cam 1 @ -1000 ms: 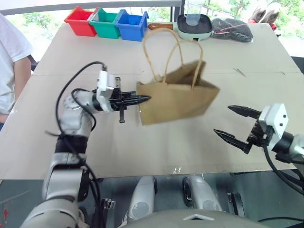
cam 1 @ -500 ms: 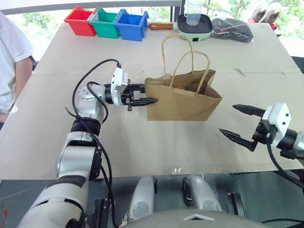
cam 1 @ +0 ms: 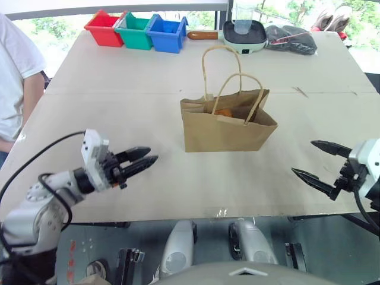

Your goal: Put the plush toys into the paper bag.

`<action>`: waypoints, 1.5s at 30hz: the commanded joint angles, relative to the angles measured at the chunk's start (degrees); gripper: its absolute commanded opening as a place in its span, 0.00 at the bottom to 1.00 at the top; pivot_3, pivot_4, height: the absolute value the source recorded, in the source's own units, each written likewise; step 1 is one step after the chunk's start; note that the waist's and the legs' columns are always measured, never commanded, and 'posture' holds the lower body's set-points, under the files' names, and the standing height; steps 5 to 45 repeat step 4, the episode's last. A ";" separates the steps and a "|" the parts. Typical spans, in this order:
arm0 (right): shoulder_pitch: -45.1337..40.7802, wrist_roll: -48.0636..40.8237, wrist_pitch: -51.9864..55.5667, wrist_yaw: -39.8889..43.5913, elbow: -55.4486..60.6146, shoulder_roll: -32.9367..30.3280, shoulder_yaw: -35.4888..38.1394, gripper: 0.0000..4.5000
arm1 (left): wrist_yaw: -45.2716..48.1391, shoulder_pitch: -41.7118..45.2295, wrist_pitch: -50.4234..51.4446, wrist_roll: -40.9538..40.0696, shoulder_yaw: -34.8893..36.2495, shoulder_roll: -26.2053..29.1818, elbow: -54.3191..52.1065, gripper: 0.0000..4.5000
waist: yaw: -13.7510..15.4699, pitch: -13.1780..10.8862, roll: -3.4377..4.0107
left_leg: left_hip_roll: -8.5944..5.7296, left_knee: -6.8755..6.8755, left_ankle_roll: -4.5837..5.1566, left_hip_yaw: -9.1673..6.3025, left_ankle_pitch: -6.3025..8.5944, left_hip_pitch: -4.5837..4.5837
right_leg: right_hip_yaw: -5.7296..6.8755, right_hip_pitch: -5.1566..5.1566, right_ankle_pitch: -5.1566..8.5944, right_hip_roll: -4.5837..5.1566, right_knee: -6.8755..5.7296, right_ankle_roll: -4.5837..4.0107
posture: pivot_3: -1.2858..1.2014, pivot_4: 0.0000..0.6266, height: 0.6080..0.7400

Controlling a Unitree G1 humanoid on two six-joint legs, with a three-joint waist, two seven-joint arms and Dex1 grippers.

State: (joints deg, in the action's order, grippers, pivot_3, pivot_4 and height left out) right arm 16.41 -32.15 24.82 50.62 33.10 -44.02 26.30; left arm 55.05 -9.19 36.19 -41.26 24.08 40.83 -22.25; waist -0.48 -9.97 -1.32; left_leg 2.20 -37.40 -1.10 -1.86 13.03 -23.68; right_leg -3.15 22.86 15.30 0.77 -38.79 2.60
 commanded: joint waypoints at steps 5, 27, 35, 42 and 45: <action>3.71 -0.29 -0.18 -0.35 1.15 0.18 4.02 1.00 | -2.95 -4.21 -1.97 -1.12 3.17 -1.36 -4.89 0.52 | 0.15 0.02 -0.02 | -0.05 -0.04 0.00 0.09 0.00 0.08 | -0.05 -0.09 0.21 -0.01 0.02 -0.03 | 0.52 0.24 1.00; 3.71 -0.29 -0.18 -0.35 1.15 0.18 4.02 1.00 | -2.95 -4.21 -1.97 -1.12 3.17 -1.36 -4.89 0.52 | 0.15 0.02 -0.02 | -0.05 -0.04 0.00 0.09 0.00 0.08 | -0.05 -0.09 0.21 -0.01 0.02 -0.03 | 0.52 0.24 1.00; 3.71 -0.29 -0.18 -0.35 1.15 0.18 4.02 1.00 | -2.95 -4.21 -1.97 -1.12 3.17 -1.36 -4.89 0.52 | 0.15 0.02 -0.02 | -0.05 -0.04 0.00 0.09 0.00 0.08 | -0.05 -0.09 0.21 -0.01 0.02 -0.03 | 0.52 0.24 1.00; 3.71 -0.29 -0.18 -0.35 1.15 0.18 4.02 1.00 | -2.95 -4.21 -1.97 -1.12 3.17 -1.36 -4.89 0.52 | 0.15 0.02 -0.02 | -0.05 -0.04 0.00 0.09 0.00 0.08 | -0.05 -0.09 0.21 -0.01 0.02 -0.03 | 0.52 0.24 1.00; 3.71 -0.29 -0.18 -0.35 1.15 0.18 4.02 1.00 | -2.95 -4.21 -1.97 -1.12 3.17 -1.36 -4.89 0.52 | 0.15 0.02 -0.02 | -0.05 -0.04 0.00 0.09 0.00 0.08 | -0.05 -0.09 0.21 -0.01 0.02 -0.03 | 0.52 0.24 1.00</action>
